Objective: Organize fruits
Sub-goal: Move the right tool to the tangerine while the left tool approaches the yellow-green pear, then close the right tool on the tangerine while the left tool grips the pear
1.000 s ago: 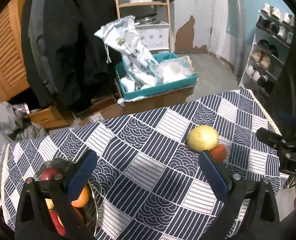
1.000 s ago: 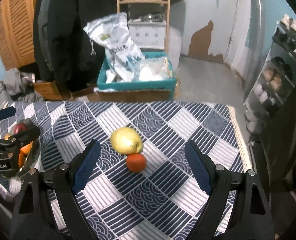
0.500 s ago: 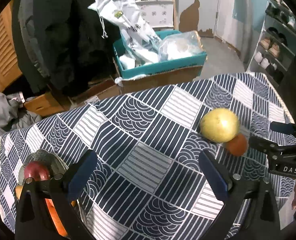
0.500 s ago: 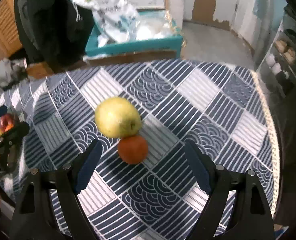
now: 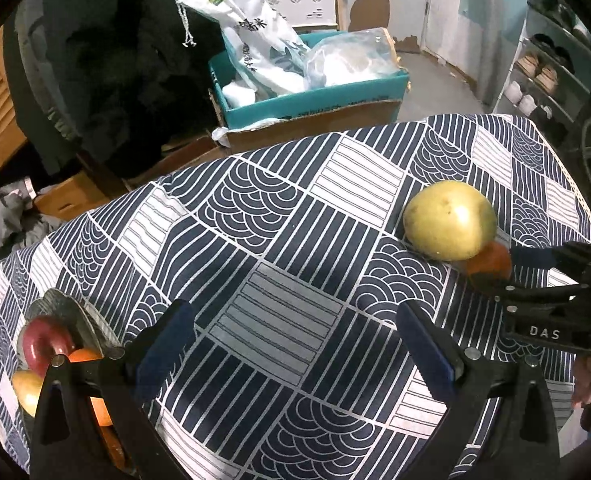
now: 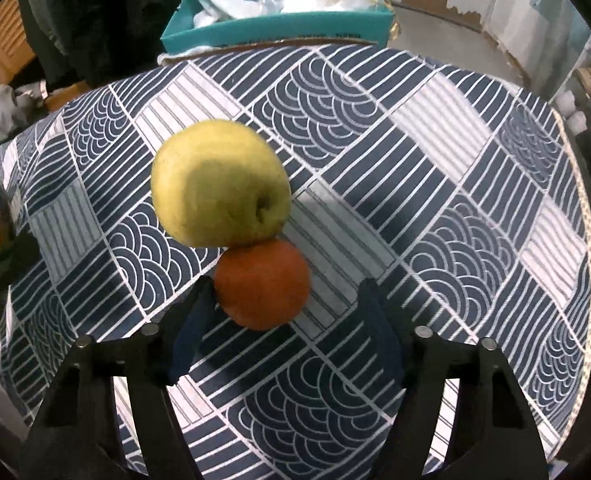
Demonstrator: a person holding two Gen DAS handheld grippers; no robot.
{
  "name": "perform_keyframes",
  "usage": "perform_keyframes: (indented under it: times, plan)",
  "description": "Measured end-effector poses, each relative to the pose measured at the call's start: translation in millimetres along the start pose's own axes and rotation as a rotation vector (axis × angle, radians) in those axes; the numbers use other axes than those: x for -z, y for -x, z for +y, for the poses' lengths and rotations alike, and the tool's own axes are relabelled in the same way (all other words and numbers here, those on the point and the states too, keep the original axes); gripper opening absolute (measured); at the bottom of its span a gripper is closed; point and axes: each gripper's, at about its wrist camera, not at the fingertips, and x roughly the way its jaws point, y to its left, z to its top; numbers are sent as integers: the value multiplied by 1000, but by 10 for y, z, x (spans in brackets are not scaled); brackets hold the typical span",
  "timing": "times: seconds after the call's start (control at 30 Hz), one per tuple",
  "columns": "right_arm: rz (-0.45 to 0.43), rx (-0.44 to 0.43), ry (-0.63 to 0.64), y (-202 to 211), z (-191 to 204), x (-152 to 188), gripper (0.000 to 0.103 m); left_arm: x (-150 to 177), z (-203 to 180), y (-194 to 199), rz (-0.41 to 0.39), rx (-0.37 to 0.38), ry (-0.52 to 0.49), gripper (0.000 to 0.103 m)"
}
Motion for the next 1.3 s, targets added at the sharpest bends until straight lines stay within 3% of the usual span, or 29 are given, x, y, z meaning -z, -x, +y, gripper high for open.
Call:
perform_keyframes:
  times: [0.1,0.17,0.3,0.67,1.03,1.3]
  plan:
    - [4,-23,5,-17,23,1,59,-10,-33,8,-6,11,-13,102]
    - [3,-45,6,-7,49,-6,46,-20,-46,15,-8,24,-13,102]
    - [1,-20,-5,47,69,-2,46,-47,-81,33,-3,62,8,102]
    - [-68,17,-114,363,-367,-8,46,-195,-325,94,-1,162,5,102]
    - [-80,46,-216,442,-760,105,46,-316,-758,-96,35,313,50,102]
    - [-88,80,-239,478,-887,175,46,-379,-1056,-298,57,283,-15,102]
